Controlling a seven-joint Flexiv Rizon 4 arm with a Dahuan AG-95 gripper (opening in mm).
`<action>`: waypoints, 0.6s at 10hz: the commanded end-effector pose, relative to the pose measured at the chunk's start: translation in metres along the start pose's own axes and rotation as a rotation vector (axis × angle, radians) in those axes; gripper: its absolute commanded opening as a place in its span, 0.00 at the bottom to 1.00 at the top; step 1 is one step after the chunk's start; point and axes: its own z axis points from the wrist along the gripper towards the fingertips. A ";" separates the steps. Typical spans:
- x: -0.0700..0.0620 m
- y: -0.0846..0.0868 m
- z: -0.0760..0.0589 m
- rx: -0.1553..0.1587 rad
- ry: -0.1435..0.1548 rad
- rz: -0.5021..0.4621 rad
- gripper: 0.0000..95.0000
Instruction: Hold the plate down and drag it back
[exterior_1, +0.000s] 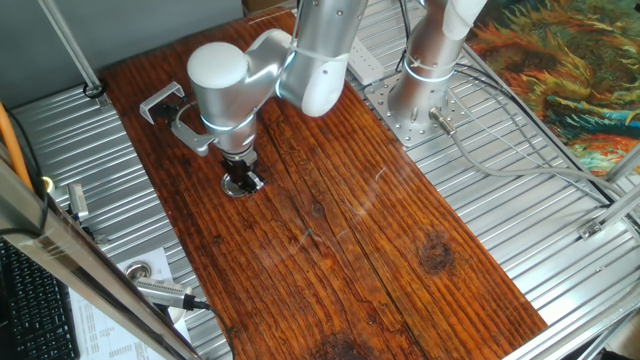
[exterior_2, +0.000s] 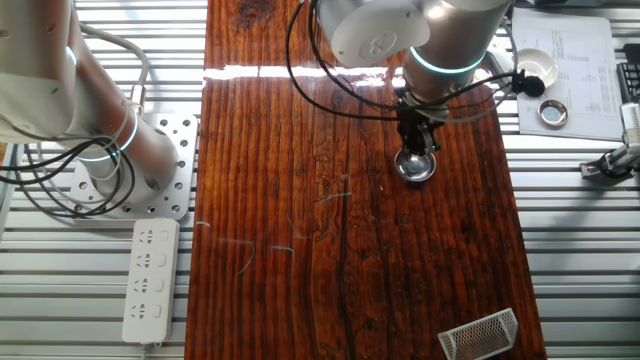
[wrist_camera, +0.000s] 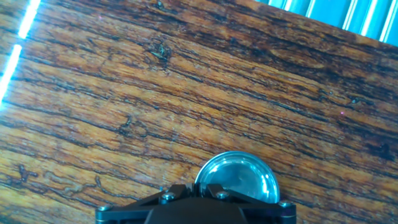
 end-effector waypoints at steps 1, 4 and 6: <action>-0.001 0.000 0.005 0.009 -0.001 -0.006 0.00; -0.002 0.006 0.005 0.007 0.002 0.011 0.00; -0.002 0.007 0.005 0.005 -0.006 0.009 0.00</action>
